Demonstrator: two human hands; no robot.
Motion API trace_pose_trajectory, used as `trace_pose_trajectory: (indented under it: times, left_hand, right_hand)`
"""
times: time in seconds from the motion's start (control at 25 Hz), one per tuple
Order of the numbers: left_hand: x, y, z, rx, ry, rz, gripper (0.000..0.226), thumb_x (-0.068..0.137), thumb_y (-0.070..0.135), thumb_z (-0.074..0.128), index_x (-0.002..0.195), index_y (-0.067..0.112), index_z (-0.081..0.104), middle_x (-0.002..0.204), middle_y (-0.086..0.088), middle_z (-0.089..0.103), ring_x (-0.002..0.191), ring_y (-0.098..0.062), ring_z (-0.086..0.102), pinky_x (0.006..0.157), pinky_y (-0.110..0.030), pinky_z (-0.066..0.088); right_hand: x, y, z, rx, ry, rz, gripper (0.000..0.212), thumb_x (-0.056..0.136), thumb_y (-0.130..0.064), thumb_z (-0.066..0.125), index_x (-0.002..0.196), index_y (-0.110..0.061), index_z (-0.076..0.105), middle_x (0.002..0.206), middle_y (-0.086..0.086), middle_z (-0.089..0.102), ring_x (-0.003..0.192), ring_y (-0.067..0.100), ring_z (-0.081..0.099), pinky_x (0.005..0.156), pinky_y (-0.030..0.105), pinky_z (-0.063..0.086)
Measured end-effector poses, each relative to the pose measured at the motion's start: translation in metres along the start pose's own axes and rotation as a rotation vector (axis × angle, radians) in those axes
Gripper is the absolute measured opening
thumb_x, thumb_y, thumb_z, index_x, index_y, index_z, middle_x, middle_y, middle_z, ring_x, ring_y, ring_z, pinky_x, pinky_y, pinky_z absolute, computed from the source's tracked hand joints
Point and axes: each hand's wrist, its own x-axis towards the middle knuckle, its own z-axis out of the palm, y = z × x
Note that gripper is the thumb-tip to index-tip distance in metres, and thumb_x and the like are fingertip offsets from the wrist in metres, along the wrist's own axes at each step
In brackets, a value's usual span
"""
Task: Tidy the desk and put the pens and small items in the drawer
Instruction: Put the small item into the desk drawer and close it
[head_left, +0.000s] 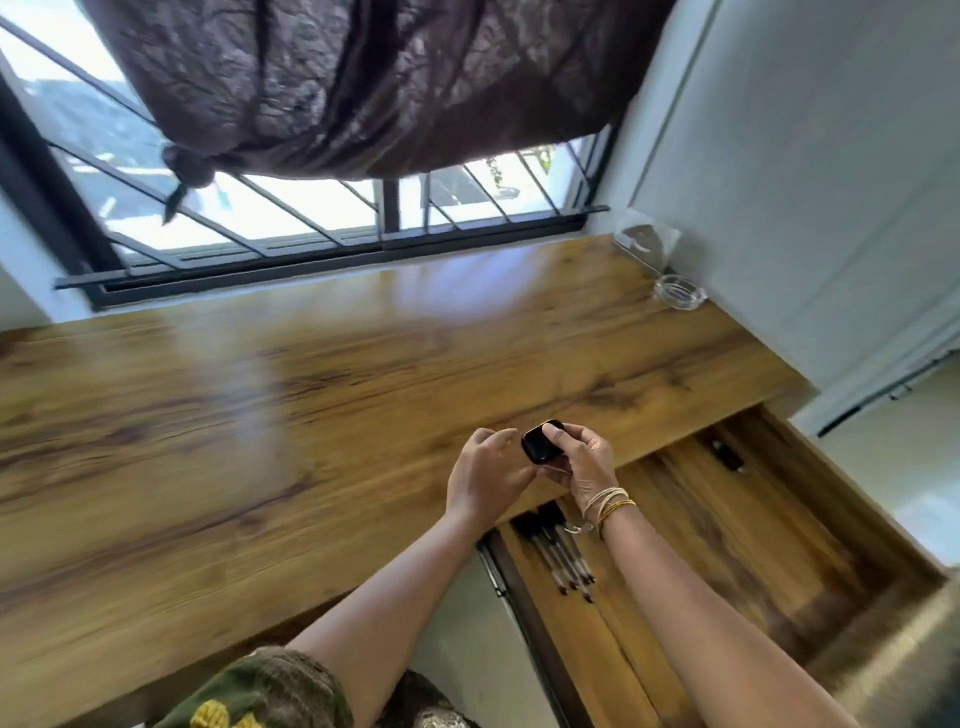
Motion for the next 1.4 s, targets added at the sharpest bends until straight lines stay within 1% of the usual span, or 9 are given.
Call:
trace_pose_trajectory:
  times: [0.16, 0.24, 0.36, 0.44, 0.56, 0.76, 0.84, 1.04, 1.4]
  left_hand:
    - [-0.011, 0.0, 0.05, 0.138, -0.008, 0.034, 0.048, 0.079, 0.036, 0.073, 0.124, 0.021, 0.064, 0.129, 0.005, 0.06, 0.117, -0.016, 0.058, 0.104, -0.032, 0.041]
    - [-0.018, 0.001, 0.067, 0.271, -0.046, 0.052, 0.052, 0.084, 0.039, 0.067, 0.134, 0.025, 0.055, 0.145, 0.006, 0.048, 0.137, -0.014, 0.04, 0.118, -0.038, 0.022]
    - [-0.025, -0.001, 0.082, 0.515, -0.128, 0.12, 0.07, 0.088, 0.047, 0.059, 0.149, 0.032, 0.028, 0.161, 0.006, 0.017, 0.149, -0.015, 0.007, 0.12, -0.047, 0.001]
    - [-0.028, -0.005, 0.084, 0.694, -0.195, 0.192, 0.085, 0.087, 0.049, 0.059, 0.152, 0.033, 0.007, 0.163, 0.003, -0.001, 0.15, -0.02, -0.005, 0.119, -0.053, -0.001]
    - [-0.028, -0.007, 0.086, 0.846, -0.248, 0.232, 0.104, 0.081, 0.052, 0.063, 0.152, 0.03, -0.01, 0.162, 0.001, -0.013, 0.149, -0.024, -0.013, 0.116, -0.057, -0.004]
    - [-0.022, -0.004, 0.085, 0.927, -0.399, 0.166, 0.119, 0.077, 0.057, 0.066, 0.148, 0.028, -0.024, 0.157, 0.0, -0.03, 0.144, -0.026, -0.028, 0.113, -0.06, -0.011]
    - [-0.018, -0.001, 0.082, 0.917, -0.468, 0.122, 0.123, 0.075, 0.056, 0.069, 0.146, 0.029, -0.028, 0.154, 0.001, -0.036, 0.141, -0.026, -0.033, 0.112, -0.06, -0.015]
    - [-0.019, 0.003, 0.082, 0.929, -0.502, 0.076, 0.128, 0.072, 0.054, 0.073, 0.145, 0.03, -0.03, 0.153, 0.001, -0.039, 0.14, -0.025, -0.035, 0.112, -0.06, -0.016]
    - [-0.019, 0.001, 0.084, 0.936, -0.491, 0.115, 0.125, 0.076, 0.05, 0.072, 0.144, 0.029, -0.032, 0.153, -0.001, -0.037, 0.141, -0.029, -0.032, 0.11, -0.062, -0.014]
  right_hand:
    - [0.002, 0.01, -0.065, 0.058, 0.22, -0.023, 0.012, 0.079, -0.016, 0.075, 0.082, -0.013, 0.064, 0.085, 0.014, 0.066, 0.071, 0.026, 0.063, 0.046, 0.027, 0.052]
    - [0.005, 0.021, -0.086, 0.046, 0.308, -0.031, 0.011, 0.079, -0.014, 0.075, 0.079, -0.013, 0.064, 0.083, 0.013, 0.065, 0.068, 0.023, 0.062, 0.042, 0.025, 0.05]
    - [0.015, 0.043, -0.112, -0.027, 0.392, -0.037, 0.011, 0.078, -0.011, 0.075, 0.077, -0.008, 0.064, 0.082, 0.012, 0.064, 0.072, 0.024, 0.062, 0.041, 0.02, 0.05]
    - [0.025, 0.061, -0.124, -0.215, 0.416, 0.02, 0.021, 0.076, -0.02, 0.079, 0.082, -0.004, 0.067, 0.085, 0.012, 0.066, 0.079, 0.027, 0.063, 0.053, 0.02, 0.052]
    - [0.038, 0.081, -0.134, -0.425, 0.365, 0.192, 0.041, 0.07, -0.03, 0.083, 0.098, -0.004, 0.069, 0.096, 0.015, 0.069, 0.085, 0.033, 0.068, 0.07, 0.039, 0.06]
    - [0.052, 0.09, -0.132, -0.351, 0.323, 0.316, 0.039, 0.072, -0.023, 0.083, 0.104, -0.004, 0.069, 0.104, 0.015, 0.068, 0.086, 0.033, 0.068, 0.045, 0.029, 0.056]
    - [0.053, 0.093, -0.126, -0.344, 0.31, 0.326, 0.036, 0.072, -0.022, 0.083, 0.1, -0.004, 0.071, 0.101, 0.015, 0.069, 0.078, 0.031, 0.069, 0.044, 0.029, 0.056]
    - [0.052, 0.089, -0.125, -0.329, 0.341, 0.372, 0.026, 0.077, -0.018, 0.079, 0.091, 0.0, 0.067, 0.07, 0.008, 0.058, 0.054, 0.023, 0.059, 0.071, 0.044, 0.061]
    - [0.048, 0.097, -0.147, -0.425, 0.383, 0.411, 0.025, 0.075, -0.019, 0.07, 0.091, 0.0, 0.071, 0.083, 0.015, 0.074, 0.078, 0.031, 0.071, 0.074, 0.04, 0.061]
